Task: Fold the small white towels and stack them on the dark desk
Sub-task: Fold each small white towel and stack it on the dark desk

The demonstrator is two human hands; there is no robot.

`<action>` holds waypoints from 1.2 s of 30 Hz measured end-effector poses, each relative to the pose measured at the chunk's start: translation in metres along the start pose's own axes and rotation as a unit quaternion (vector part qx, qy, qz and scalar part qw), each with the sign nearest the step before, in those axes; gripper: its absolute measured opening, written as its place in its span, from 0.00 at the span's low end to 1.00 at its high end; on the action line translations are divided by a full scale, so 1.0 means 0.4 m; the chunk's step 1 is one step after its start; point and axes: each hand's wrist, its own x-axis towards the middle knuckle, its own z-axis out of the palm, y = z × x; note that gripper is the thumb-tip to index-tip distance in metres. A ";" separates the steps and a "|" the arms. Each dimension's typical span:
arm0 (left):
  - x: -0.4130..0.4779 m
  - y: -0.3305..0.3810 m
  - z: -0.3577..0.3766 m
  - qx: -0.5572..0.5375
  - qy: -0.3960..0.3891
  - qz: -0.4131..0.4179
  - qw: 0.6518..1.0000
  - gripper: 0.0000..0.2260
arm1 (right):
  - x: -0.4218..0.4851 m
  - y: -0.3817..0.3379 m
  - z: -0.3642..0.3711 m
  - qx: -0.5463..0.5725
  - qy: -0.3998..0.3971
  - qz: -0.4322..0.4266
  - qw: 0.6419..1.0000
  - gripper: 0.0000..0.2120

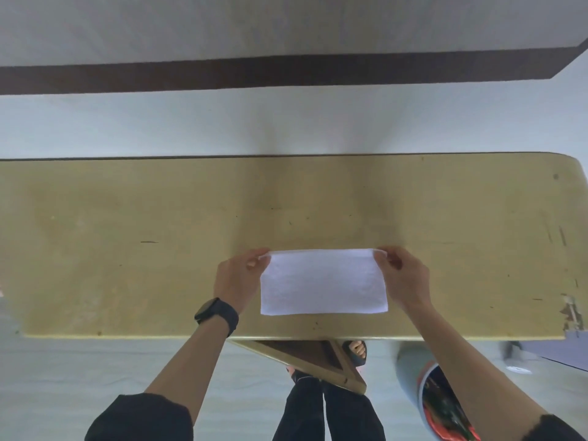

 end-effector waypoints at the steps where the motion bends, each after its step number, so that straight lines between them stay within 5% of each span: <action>1: 0.002 -0.005 0.006 0.006 0.001 -0.005 1.000 0.09 | 0.003 0.003 0.002 -0.009 -0.001 -0.007 1.000 0.04; 17: 0.037 0.006 0.006 0.049 0.025 -0.016 0.998 0.03 | 0.016 0.037 0.043 -0.140 0.047 -0.139 0.979 0.05; 21: 0.031 0.002 0.009 0.088 0.019 0.005 0.996 0.07 | 0.002 0.034 0.050 -0.130 0.039 -0.115 0.984 0.11; 28: -0.064 -0.039 0.116 0.271 0.086 0.268 0.920 0.23 | -0.139 0.061 0.119 -0.254 0.093 -0.213 0.939 0.21; 32: -0.057 -0.084 0.173 0.288 0.033 0.285 0.914 0.24 | -0.175 0.092 0.180 -0.302 0.021 -0.157 0.940 0.31; 36: -0.055 -0.105 0.177 0.302 0.022 0.257 0.918 0.25 | -0.164 0.116 0.187 -0.329 0.005 -0.140 0.934 0.31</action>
